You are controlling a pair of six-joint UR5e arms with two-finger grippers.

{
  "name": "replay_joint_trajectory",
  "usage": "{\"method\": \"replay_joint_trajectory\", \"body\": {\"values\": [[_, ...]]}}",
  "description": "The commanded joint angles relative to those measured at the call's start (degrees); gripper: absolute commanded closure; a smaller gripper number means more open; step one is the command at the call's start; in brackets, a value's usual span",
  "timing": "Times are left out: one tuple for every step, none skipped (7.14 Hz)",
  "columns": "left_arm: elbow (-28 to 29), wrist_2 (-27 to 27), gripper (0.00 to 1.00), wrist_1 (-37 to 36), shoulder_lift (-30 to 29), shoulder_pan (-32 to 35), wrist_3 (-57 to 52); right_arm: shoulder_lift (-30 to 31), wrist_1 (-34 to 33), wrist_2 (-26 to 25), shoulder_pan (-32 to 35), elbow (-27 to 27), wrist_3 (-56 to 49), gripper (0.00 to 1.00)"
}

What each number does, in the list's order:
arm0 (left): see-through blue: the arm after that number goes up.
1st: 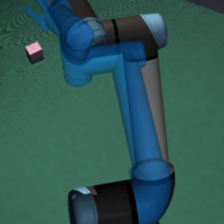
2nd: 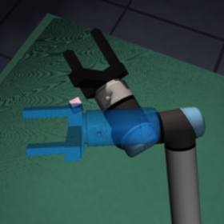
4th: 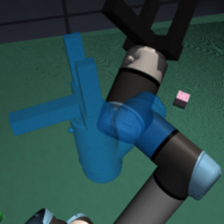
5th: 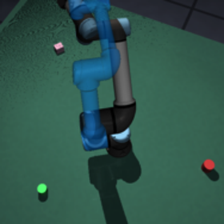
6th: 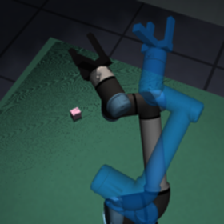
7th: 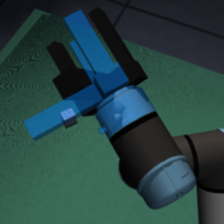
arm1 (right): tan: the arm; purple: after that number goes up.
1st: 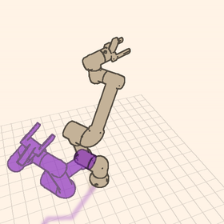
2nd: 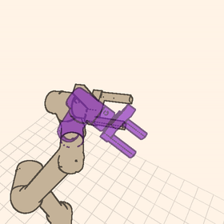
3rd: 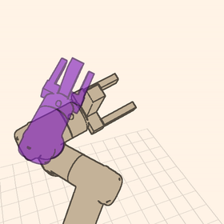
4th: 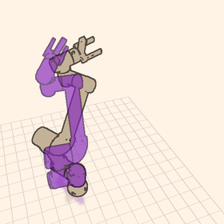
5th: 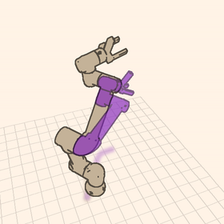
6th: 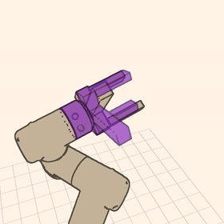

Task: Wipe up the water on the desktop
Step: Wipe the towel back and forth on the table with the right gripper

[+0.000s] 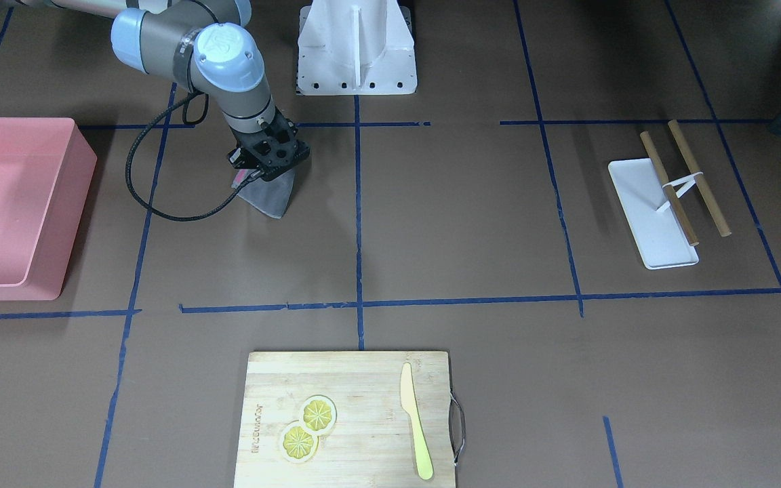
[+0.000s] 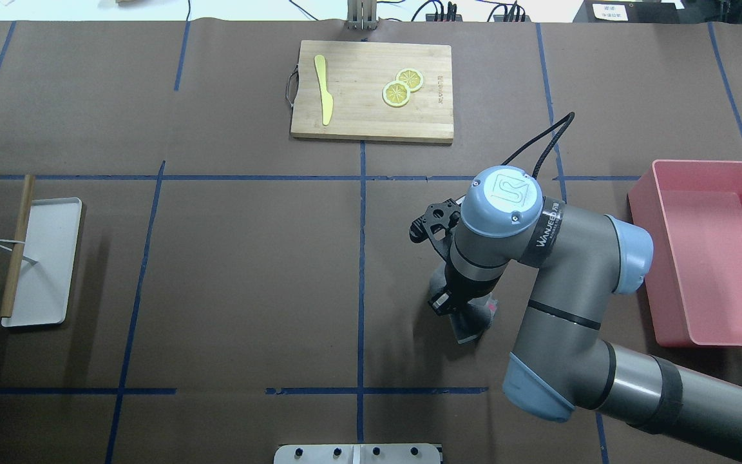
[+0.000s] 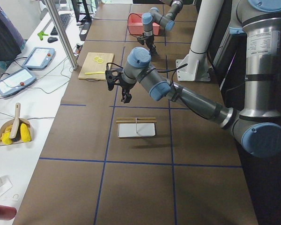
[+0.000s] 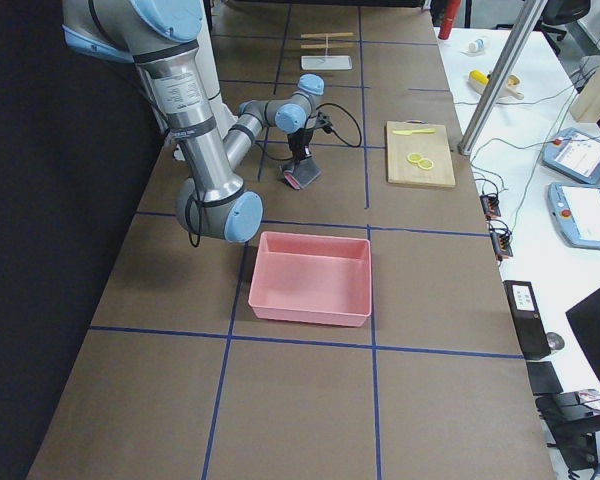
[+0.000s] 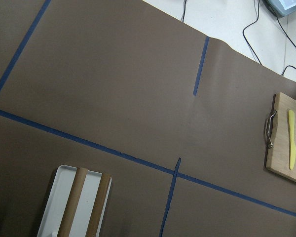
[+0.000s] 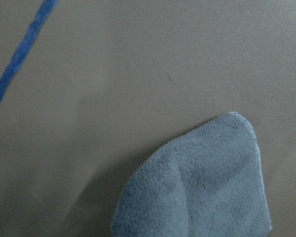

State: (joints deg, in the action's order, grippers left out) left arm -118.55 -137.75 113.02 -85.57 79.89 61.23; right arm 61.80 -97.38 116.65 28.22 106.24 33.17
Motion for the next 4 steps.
{"method": "replay_joint_trajectory", "body": {"values": [[-0.1, -0.06, 0.0, 0.09, 0.67, 0.0, -0.06, 0.08, -5.94, 0.07, 4.53, 7.54, 0.32, 0.99], [-0.1, 0.02, 0.0, 0.09, 0.67, 0.0, -0.06, 0.25, -6.76, 0.07, 8.82, 9.93, 0.32, 0.98], [-0.1, -0.06, 0.0, 0.09, 0.76, 0.0, -0.06, 0.69, -9.82, 0.33, 12.78, 12.13, 0.84, 0.98], [-0.1, 0.02, 0.0, 0.09, 0.67, 0.0, -0.06, 0.61, -15.16, 0.77, 17.52, 13.81, 0.85, 0.98]]}}
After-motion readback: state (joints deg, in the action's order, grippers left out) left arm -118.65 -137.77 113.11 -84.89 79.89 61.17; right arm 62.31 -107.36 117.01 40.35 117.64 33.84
